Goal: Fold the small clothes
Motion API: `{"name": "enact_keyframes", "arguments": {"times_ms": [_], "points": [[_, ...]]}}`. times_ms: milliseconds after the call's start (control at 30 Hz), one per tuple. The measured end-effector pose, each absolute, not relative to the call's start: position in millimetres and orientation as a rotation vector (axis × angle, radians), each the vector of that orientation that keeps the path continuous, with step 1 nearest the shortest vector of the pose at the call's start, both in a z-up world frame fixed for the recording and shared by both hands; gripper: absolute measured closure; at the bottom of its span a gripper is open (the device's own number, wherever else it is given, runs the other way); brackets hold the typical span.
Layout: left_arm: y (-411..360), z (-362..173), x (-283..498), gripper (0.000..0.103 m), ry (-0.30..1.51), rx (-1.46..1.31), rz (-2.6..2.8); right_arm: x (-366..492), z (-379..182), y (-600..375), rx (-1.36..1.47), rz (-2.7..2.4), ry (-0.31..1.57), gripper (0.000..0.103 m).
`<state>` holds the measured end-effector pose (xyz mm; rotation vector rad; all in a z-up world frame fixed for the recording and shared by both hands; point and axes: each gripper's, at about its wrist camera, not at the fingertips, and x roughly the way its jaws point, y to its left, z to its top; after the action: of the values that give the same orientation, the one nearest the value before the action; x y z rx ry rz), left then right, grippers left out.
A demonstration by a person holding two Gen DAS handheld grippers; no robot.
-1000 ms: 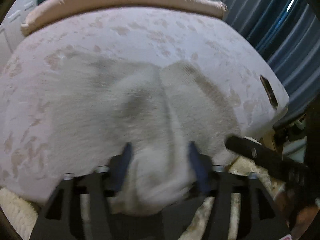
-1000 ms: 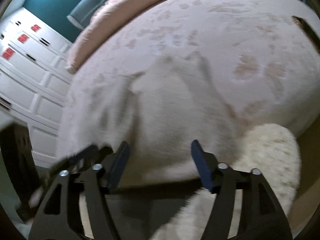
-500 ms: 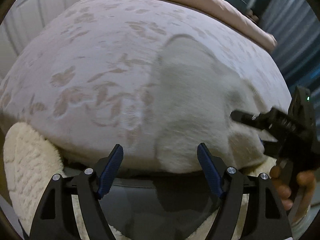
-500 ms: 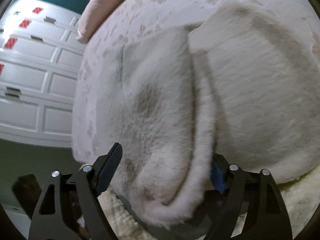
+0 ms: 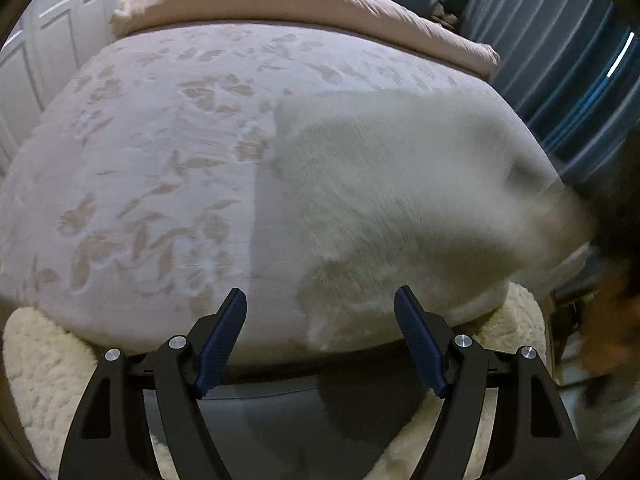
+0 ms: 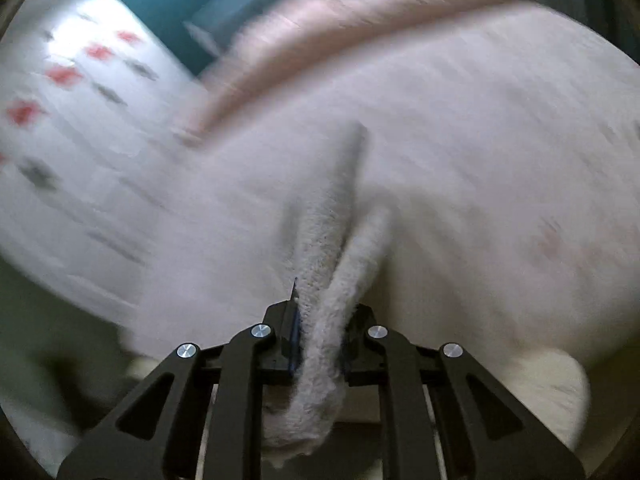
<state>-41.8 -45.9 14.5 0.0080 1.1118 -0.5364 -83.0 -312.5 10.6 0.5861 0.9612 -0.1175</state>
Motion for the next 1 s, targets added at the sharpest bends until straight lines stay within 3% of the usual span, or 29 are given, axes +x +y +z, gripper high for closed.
{"name": "enact_keyframes", "arguments": {"times_ms": [100, 333, 700, 767, 833, 867, 900, 1000], "points": [[-67, 11, -38, 0.03, 1.116, 0.028, -0.559, -100, -52, -334, 0.665, -0.213, 1.068, 0.089], [-98, 2, -23, 0.03, 1.139, 0.075, -0.525, -102, -56, -332, 0.742, -0.206, 1.006, 0.087], [-106, -29, -23, 0.029, 1.19, 0.129, -0.468, -121, -35, -336, 0.756, -0.17, 0.959, 0.062], [-107, -31, -24, 0.029, 1.19, 0.14, -0.466, -118, -41, -335, 0.786, -0.15, 0.972, 0.053], [-107, -30, -26, 0.029, 1.189, 0.143, -0.462, -110, -46, -331, 0.781, -0.143, 0.997, 0.056], [-107, -29, -26, 0.029, 1.188, 0.143, -0.461, -105, -45, -328, 0.743, -0.154, 1.012, 0.077], [-107, -29, -26, 0.029, 1.187, 0.144, -0.461, -101, -39, -324, 0.704, -0.156, 1.009, 0.087], [-106, -25, -29, 0.029, 1.162, 0.154, -0.456, -106, 7, -322, 0.693, -0.07, 0.83, 0.088]]}}
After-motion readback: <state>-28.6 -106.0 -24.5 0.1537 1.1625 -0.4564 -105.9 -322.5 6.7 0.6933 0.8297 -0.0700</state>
